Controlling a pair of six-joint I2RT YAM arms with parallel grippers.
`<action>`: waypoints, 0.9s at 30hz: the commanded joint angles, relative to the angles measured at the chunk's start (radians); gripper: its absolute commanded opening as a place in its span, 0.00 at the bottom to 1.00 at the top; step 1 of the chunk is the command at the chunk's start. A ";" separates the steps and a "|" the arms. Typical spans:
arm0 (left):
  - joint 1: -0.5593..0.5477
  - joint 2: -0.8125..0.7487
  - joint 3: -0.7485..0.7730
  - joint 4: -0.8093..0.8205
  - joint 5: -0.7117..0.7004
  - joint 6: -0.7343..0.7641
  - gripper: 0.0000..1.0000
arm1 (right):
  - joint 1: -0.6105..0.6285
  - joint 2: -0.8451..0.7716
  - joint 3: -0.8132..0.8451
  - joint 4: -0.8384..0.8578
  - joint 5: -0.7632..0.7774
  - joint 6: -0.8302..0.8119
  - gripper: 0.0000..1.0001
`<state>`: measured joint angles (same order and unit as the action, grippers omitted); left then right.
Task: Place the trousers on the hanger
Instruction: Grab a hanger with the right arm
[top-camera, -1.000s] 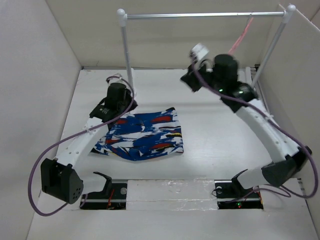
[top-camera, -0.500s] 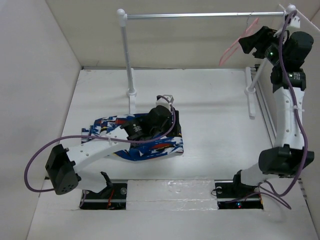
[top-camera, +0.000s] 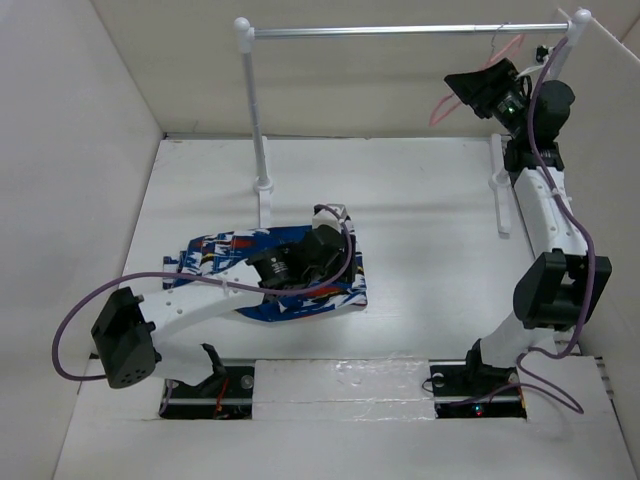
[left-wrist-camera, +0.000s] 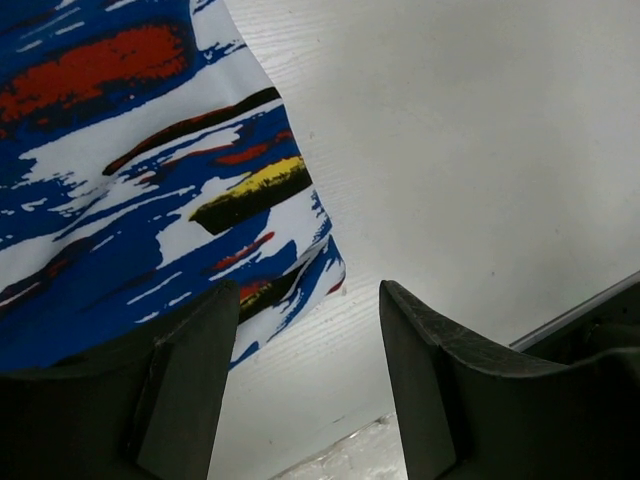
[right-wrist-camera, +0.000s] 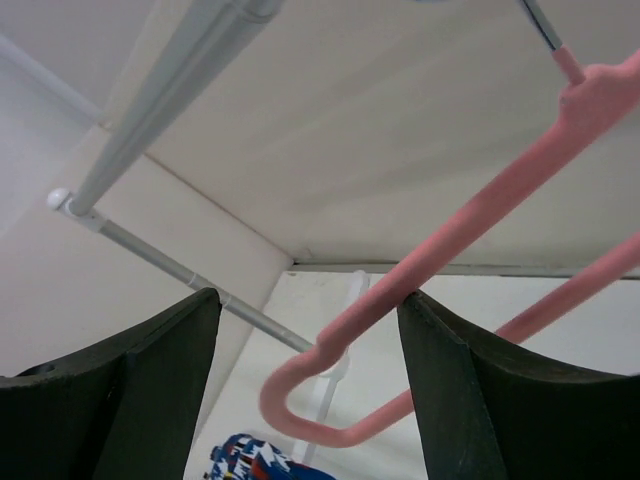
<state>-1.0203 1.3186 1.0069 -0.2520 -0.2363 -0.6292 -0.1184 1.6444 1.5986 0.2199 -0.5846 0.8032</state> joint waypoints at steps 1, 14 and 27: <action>-0.018 -0.030 -0.011 0.003 -0.021 -0.035 0.54 | 0.020 -0.006 -0.017 0.185 -0.012 0.079 0.76; -0.018 -0.055 0.012 -0.026 -0.043 -0.043 0.48 | 0.060 -0.021 -0.146 0.366 0.054 0.164 0.53; -0.018 -0.055 0.114 -0.087 -0.064 -0.032 0.48 | 0.020 -0.107 -0.144 0.339 0.003 0.113 0.17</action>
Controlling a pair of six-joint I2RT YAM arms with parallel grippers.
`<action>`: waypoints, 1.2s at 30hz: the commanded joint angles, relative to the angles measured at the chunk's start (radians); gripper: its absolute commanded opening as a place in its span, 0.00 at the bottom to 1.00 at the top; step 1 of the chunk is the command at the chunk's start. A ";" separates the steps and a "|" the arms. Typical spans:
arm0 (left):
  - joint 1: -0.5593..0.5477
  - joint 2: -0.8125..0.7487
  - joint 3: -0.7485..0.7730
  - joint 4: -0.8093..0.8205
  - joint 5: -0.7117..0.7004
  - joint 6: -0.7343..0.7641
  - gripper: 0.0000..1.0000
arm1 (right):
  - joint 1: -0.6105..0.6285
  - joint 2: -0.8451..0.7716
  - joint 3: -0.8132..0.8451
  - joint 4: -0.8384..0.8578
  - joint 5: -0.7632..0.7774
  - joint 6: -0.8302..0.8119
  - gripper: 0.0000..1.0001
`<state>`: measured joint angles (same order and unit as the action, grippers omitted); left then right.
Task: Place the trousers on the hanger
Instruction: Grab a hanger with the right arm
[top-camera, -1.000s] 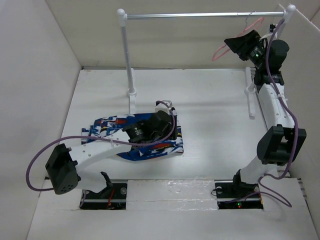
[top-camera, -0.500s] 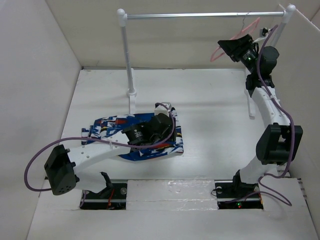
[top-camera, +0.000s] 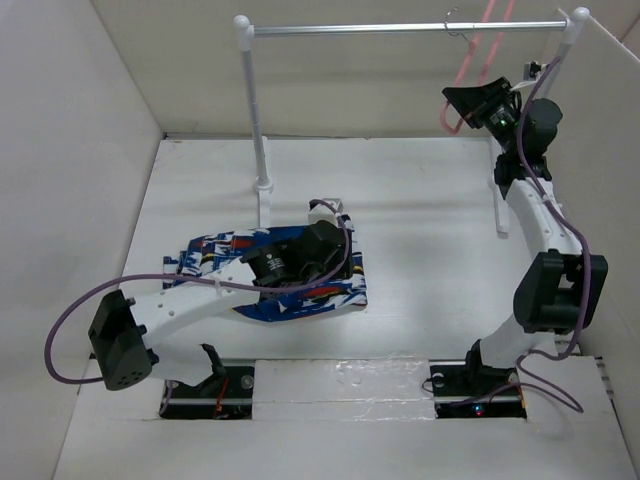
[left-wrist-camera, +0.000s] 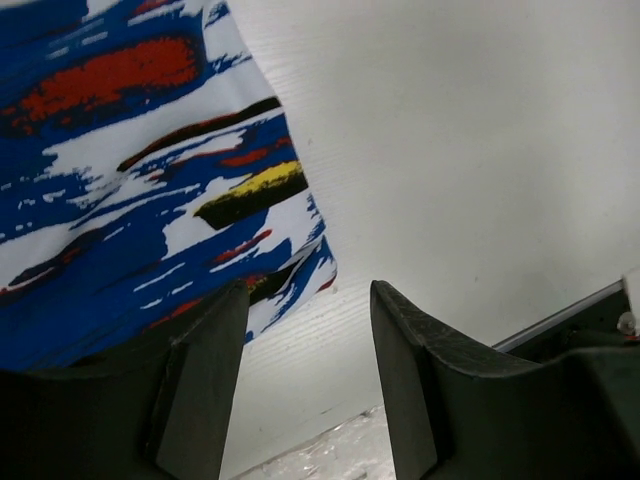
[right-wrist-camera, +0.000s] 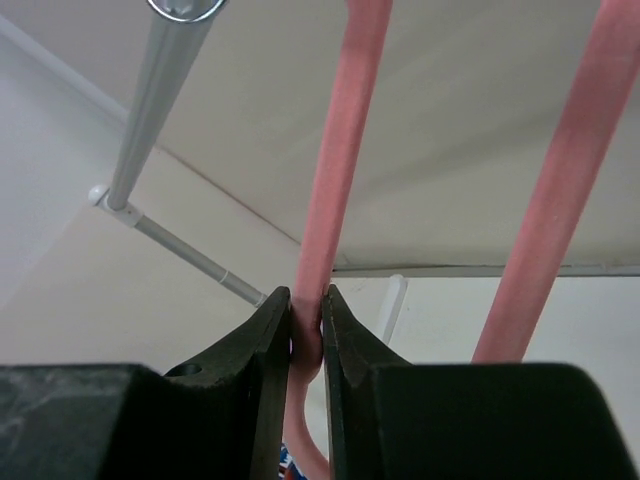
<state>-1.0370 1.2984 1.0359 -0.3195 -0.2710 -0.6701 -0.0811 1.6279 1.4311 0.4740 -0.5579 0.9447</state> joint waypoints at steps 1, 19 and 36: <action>-0.001 -0.034 0.125 -0.023 -0.030 0.012 0.49 | -0.017 -0.103 0.016 0.074 -0.027 -0.035 0.17; 0.011 0.085 0.513 -0.008 -0.034 0.142 0.54 | -0.057 -0.218 -0.365 0.494 -0.207 0.132 0.01; 0.084 0.372 0.719 0.300 0.029 -0.020 0.56 | -0.008 -0.483 -0.653 0.100 -0.318 -0.178 0.00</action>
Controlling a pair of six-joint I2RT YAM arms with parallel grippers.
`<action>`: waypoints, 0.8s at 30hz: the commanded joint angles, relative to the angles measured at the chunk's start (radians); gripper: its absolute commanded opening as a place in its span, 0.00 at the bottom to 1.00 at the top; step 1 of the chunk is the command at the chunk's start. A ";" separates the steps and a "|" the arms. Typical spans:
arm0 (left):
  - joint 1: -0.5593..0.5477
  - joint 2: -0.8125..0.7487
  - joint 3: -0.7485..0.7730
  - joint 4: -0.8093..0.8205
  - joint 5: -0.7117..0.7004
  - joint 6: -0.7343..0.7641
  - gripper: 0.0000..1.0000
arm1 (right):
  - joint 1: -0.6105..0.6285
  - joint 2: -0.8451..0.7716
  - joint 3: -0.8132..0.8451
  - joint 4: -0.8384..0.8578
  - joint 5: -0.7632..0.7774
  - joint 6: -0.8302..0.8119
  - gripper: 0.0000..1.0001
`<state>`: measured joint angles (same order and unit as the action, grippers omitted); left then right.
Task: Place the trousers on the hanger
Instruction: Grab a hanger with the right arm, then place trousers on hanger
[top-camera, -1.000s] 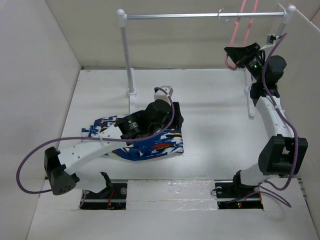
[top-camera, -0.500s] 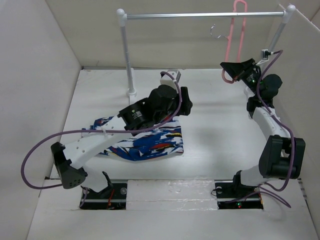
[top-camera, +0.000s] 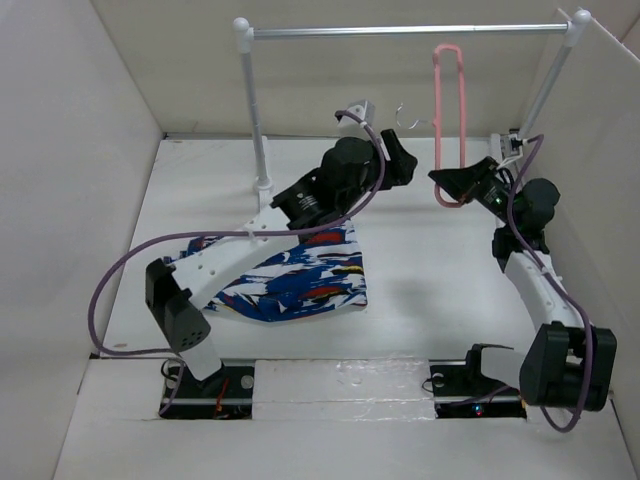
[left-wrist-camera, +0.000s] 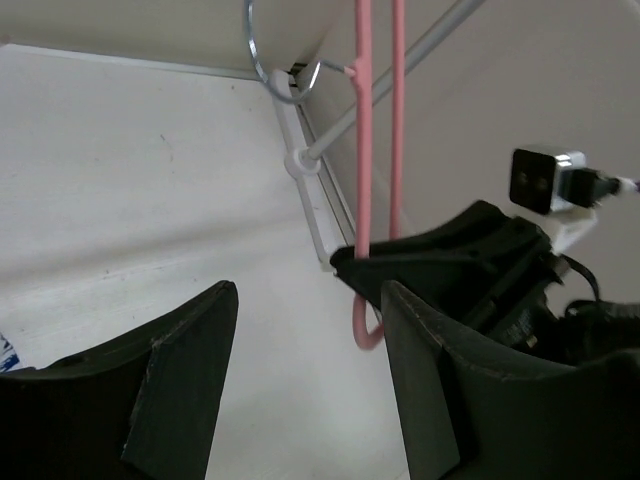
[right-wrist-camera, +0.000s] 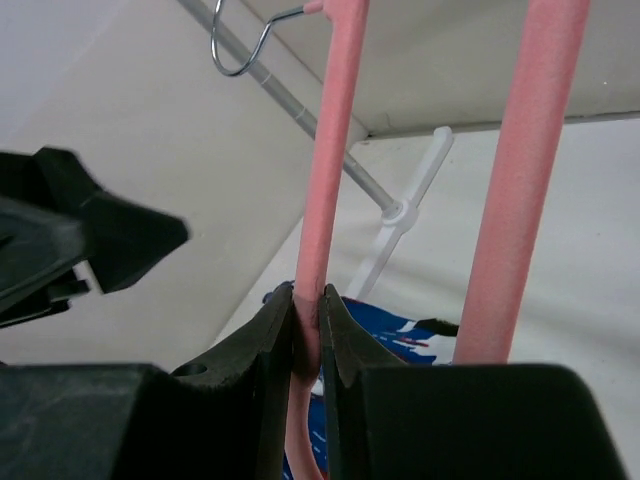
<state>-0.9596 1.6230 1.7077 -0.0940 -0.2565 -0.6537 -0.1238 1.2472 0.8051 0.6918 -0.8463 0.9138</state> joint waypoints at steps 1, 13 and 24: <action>0.007 0.084 0.068 0.070 0.013 -0.044 0.55 | 0.047 -0.141 -0.058 -0.148 -0.028 -0.156 0.00; 0.007 0.092 -0.154 0.366 0.071 -0.155 0.45 | 0.167 -0.285 -0.248 -0.172 0.009 -0.130 0.00; -0.004 0.075 -0.273 0.398 0.048 -0.227 0.00 | 0.220 -0.399 -0.377 -0.264 -0.019 -0.108 0.02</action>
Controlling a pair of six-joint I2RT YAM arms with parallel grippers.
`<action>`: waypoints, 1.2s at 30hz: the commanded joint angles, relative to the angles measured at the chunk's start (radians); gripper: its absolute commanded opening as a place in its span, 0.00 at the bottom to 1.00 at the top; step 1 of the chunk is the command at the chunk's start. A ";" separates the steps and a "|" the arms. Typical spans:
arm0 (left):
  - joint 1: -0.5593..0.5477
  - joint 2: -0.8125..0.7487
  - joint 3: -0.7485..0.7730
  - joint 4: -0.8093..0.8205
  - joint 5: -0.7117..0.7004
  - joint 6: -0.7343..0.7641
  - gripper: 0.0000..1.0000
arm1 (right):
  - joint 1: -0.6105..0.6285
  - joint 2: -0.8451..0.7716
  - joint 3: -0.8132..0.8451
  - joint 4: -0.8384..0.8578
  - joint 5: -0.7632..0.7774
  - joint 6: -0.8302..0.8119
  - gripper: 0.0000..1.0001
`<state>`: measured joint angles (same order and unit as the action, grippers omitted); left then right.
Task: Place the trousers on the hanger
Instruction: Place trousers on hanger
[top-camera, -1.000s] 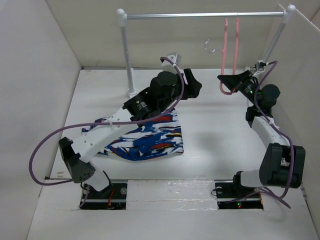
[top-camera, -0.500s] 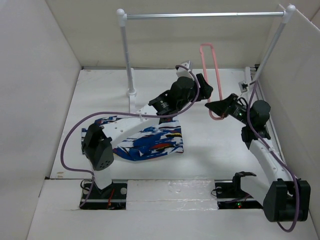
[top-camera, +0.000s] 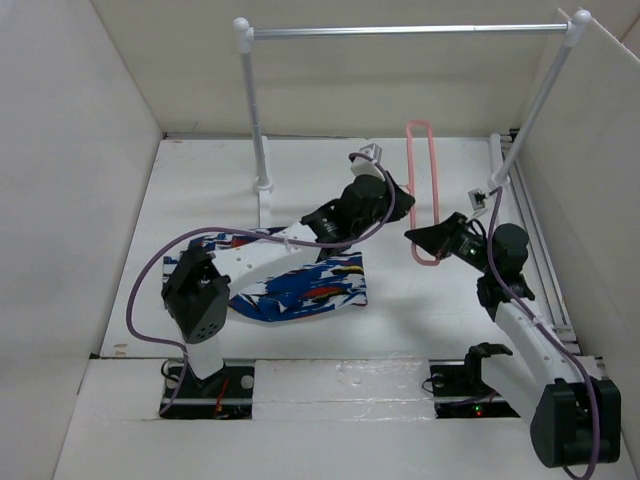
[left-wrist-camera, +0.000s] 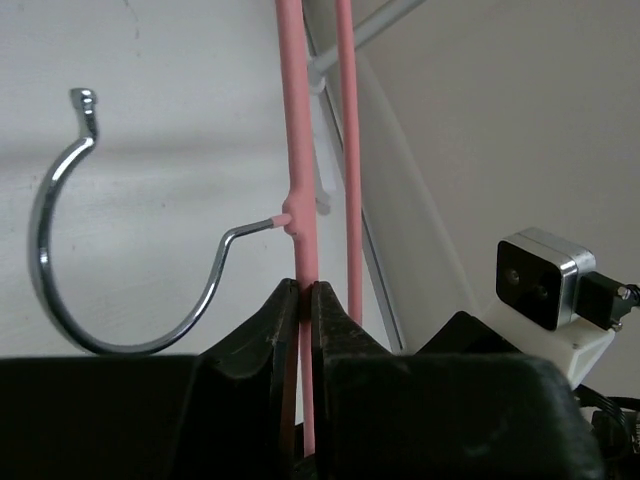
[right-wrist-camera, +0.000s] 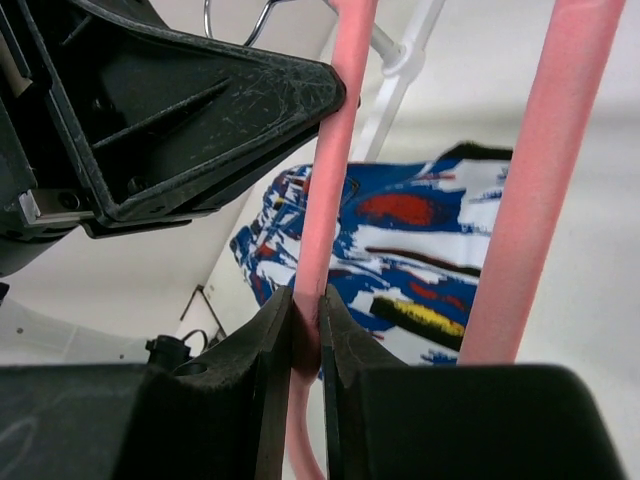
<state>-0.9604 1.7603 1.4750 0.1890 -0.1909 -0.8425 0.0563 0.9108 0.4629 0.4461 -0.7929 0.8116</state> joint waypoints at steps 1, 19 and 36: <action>-0.003 -0.083 -0.097 0.133 -0.016 -0.049 0.00 | 0.040 -0.079 -0.046 -0.064 -0.074 -0.011 0.03; -0.084 -0.068 -0.234 0.247 -0.007 -0.148 0.02 | 0.048 -0.207 -0.339 0.131 -0.140 0.187 0.00; -0.107 -0.064 -0.283 0.306 0.008 -0.190 0.18 | 0.070 -0.174 -0.351 0.177 -0.181 0.233 0.00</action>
<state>-1.0595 1.7195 1.1862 0.3714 -0.1925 -1.0084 0.1005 0.7345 0.1265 0.5468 -0.8886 1.0374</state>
